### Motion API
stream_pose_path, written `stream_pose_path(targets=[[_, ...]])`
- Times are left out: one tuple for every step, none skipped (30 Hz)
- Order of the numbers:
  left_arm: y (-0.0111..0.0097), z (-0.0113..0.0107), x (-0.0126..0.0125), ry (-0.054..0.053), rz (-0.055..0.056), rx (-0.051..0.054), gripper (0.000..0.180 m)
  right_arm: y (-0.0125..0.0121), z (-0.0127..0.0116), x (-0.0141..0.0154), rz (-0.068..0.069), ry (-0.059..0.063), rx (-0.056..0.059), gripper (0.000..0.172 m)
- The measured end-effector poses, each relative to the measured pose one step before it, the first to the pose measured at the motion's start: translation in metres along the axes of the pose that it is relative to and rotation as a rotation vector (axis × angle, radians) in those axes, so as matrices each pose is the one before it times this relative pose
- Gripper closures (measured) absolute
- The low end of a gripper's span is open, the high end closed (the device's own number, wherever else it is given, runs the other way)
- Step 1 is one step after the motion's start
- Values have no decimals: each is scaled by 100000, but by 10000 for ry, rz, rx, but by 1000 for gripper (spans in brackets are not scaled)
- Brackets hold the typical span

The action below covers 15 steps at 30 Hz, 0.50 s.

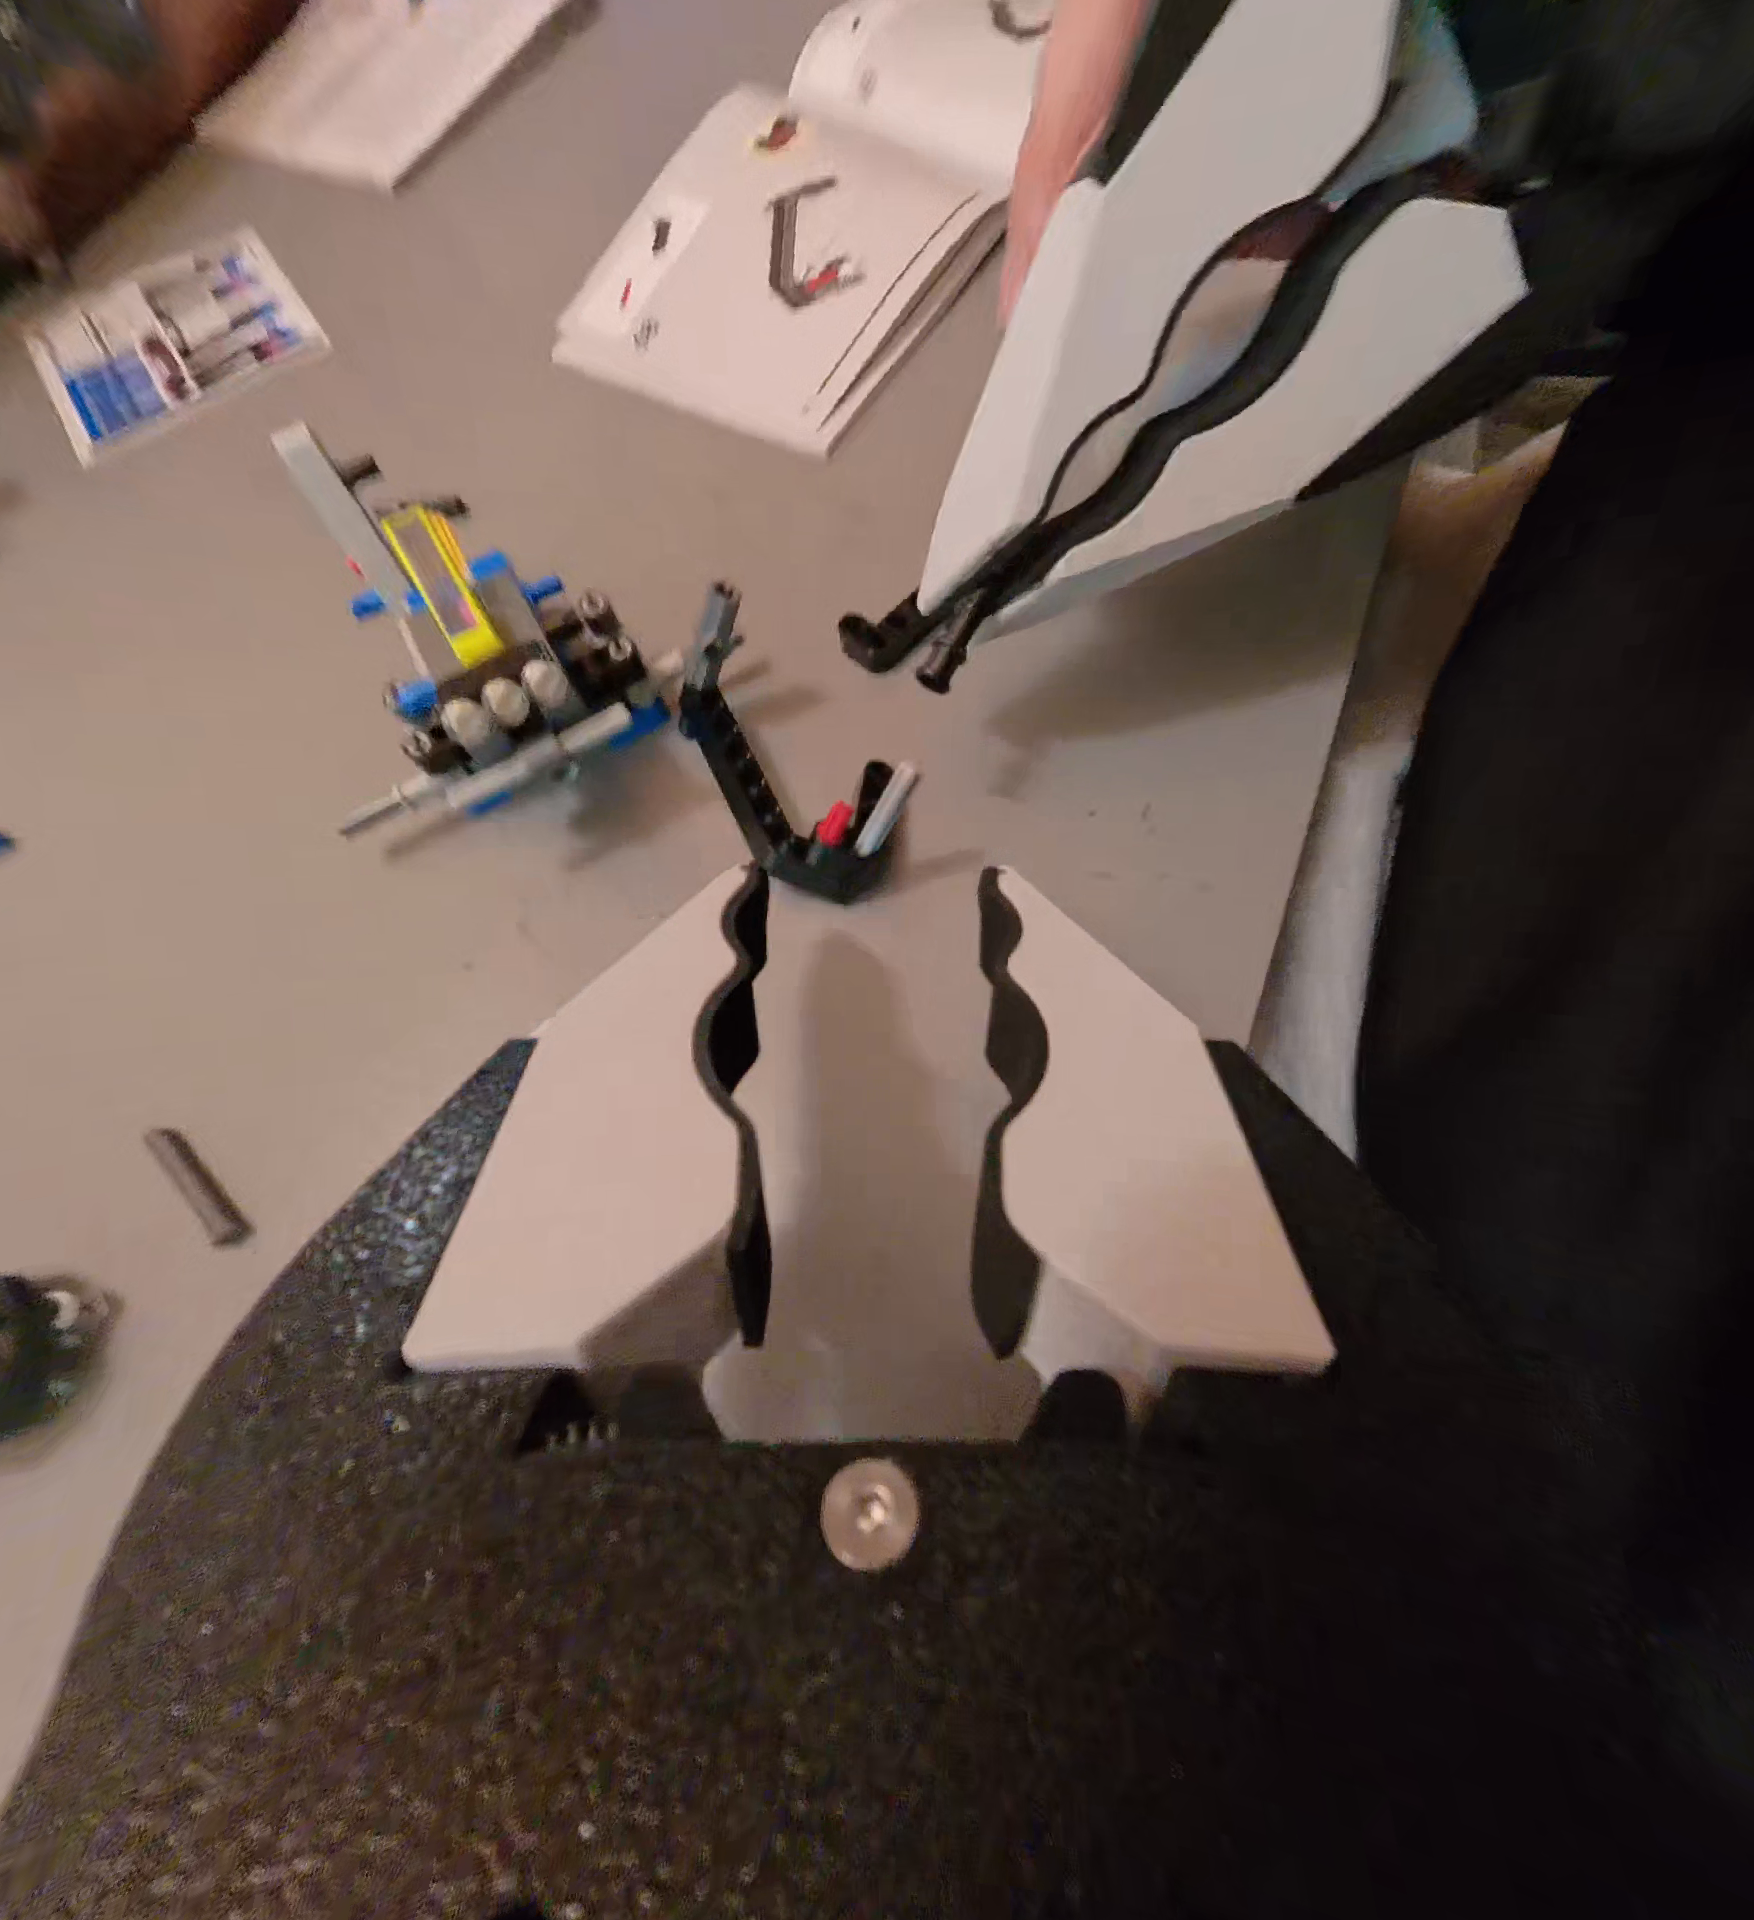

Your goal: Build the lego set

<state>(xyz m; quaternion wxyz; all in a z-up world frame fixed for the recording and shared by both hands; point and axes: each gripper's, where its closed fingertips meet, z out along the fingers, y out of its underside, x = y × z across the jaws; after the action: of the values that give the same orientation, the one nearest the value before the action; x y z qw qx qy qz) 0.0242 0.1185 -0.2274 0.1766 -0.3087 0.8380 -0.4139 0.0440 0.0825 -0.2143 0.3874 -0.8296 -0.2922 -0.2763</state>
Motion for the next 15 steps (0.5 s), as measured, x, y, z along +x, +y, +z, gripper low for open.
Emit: stream_pose_path(targets=[[278,361,-71,43,-261,-141,143,19,257,-107,-414,-57,-232,170],[200,358,-83,25,-178,-122,144,58,243,-63,-321,-44,-221,170],[123,339,44,109,-65,-100,143,29,244,-13,-189,-50,-184,170],[92,308,-36,56,7,-102,144,-78,208,-70,-122,-93,-97,170],[99,256,-296,-119,49,-144,144,-123,200,-99,-54,-118,-46,170],[115,227,-352,-164,144,-161,146,-63,199,-129,-8,-141,-63,170],[155,222,-240,-109,201,-166,148,82,221,-149,-14,-144,-135,170],[2,166,-97,-38,153,-64,151,242,223,-94,-52,-93,-210,170],[-136,123,-16,12,118,26,154,306,180,-20,-87,-27,-225,170],[-68,120,22,24,127,-8,156,198,116,26,-75,9,-153,170],[-79,83,35,17,126,10,159,19,39,-67,-23,-53,-36,170],[-55,52,-8,-16,145,11,162,-137,-3,-47,21,-38,60,170],[-28,20,-11,-34,167,4,164,-130,-21,-16,12,-11,58,170],[-24,-1,-70,-90,175,13,171,1,-1,-63,-42,-25,-19,170],[-78,-19,-161,-164,179,57,180,162,39,20,-86,42,-122,170]])
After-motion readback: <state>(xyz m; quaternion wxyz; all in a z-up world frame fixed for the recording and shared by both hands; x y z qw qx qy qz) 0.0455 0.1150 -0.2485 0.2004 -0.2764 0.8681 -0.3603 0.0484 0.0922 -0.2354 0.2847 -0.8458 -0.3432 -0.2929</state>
